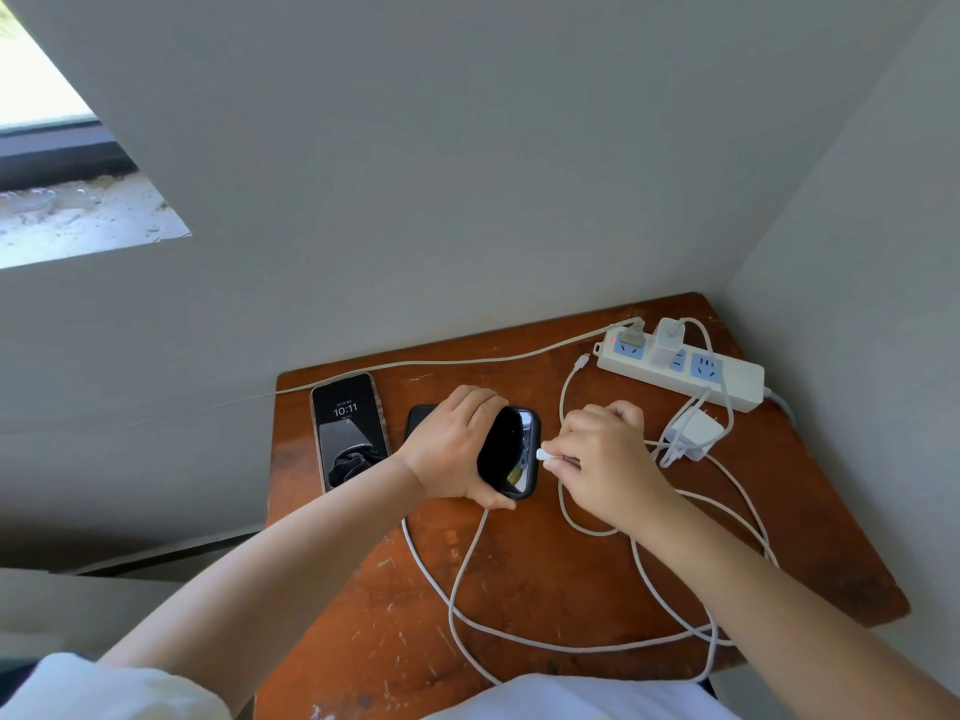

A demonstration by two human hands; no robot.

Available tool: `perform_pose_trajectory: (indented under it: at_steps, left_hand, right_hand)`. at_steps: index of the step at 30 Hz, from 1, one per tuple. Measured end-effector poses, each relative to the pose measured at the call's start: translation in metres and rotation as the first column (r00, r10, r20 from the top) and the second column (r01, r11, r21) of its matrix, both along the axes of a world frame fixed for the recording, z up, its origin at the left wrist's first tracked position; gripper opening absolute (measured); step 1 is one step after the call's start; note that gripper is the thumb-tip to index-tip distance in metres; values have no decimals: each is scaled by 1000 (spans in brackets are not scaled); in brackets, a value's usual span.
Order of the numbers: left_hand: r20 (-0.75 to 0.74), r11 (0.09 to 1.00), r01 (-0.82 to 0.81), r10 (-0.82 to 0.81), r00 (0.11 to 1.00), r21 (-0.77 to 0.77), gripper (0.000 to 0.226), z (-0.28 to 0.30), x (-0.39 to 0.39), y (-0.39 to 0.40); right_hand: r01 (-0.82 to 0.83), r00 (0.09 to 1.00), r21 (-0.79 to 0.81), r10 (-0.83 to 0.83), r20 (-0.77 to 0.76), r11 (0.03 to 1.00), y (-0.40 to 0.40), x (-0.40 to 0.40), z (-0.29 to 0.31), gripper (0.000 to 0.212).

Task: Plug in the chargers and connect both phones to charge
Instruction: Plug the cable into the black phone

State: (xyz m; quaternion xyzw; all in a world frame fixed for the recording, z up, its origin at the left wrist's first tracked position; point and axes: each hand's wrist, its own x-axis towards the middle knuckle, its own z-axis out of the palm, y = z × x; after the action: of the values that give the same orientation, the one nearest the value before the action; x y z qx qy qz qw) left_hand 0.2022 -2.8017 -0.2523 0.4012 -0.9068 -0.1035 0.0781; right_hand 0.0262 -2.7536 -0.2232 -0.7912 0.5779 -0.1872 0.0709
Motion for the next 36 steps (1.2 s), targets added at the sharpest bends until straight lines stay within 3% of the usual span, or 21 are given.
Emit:
perform_pose_trajectory:
  at_steps: [5, 11, 17, 24, 31, 33, 36]
  left_hand:
    - [3, 1000, -3, 3, 1000, 13, 98, 0, 0, 1]
    - [27, 999, 35, -36, 999, 24, 100, -1, -1, 2]
    - [57, 996, 85, -83, 995, -30, 100, -2, 0, -1]
    - [171, 991, 107, -120, 978, 83, 100, -13, 1, -16]
    - [476, 938, 264, -342, 810, 224, 95, -18, -32, -52]
    - [526, 919, 300, -392, 755, 254, 96, -19, -40, -61]
    - [565, 889, 346, -457, 687, 299, 95, -20, -48, -67]
  right_hand:
    - [62, 998, -96, -65, -28, 994, 6, 2, -10, 23]
    - [-48, 998, -94, 45, -40, 994, 0, -7, -9, 27]
    - [28, 1000, -108, -27, 13, 994, 10, 1, -22, 26]
    - [86, 996, -42, -85, 30, 995, 15, 0, -35, 27]
    - [164, 986, 245, -167, -6, 956, 31, -15, -62, 8]
    - [155, 988, 355, -150, -40, 922, 34, -24, -71, 23]
    - [134, 990, 398, -144, -6, 908, 35, -29, -78, 30]
